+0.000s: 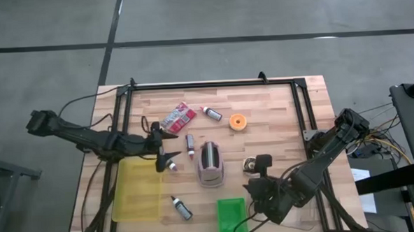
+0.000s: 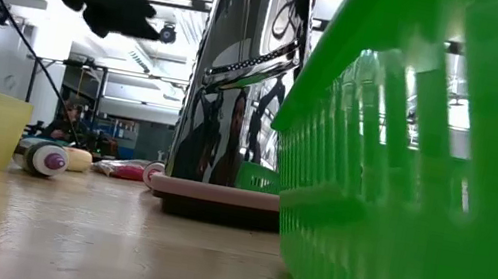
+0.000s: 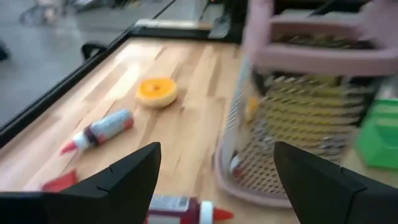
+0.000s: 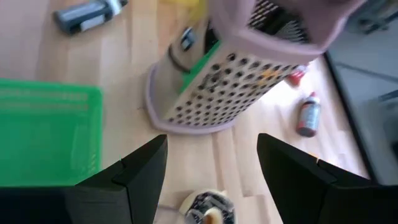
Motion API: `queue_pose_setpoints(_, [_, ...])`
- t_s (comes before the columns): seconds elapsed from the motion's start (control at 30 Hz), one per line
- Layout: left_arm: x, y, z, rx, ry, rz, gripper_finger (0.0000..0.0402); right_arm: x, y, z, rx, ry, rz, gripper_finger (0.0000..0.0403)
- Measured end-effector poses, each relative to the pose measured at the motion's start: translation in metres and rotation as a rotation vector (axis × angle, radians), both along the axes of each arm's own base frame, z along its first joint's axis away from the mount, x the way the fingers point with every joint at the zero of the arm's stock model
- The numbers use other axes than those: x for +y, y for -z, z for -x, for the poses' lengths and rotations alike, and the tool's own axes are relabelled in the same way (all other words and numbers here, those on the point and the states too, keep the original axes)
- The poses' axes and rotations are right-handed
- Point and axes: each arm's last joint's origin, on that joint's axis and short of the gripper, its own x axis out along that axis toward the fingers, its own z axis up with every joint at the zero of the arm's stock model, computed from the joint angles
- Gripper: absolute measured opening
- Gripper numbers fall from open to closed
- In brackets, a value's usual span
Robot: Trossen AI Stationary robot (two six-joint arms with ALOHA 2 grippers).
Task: Pick & Place Food Item
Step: Put the red popcorn bag into the yellow bin
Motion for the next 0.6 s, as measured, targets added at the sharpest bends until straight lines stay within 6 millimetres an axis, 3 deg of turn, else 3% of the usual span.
queue_pose_setpoints(0.33, [-0.002, 0.009, -0.029, 0.166, -0.047, 0.008, 0.0314, -0.008, -0.017, 0.007, -0.138, 0.063, 0.091, 0.0242])
queue_pose_setpoints(0.6, [-0.006, 0.021, -0.041, 0.32, 0.003, -0.016, 0.0314, -0.006, -0.043, 0.03, -0.291, 0.053, 0.194, 0.0242])
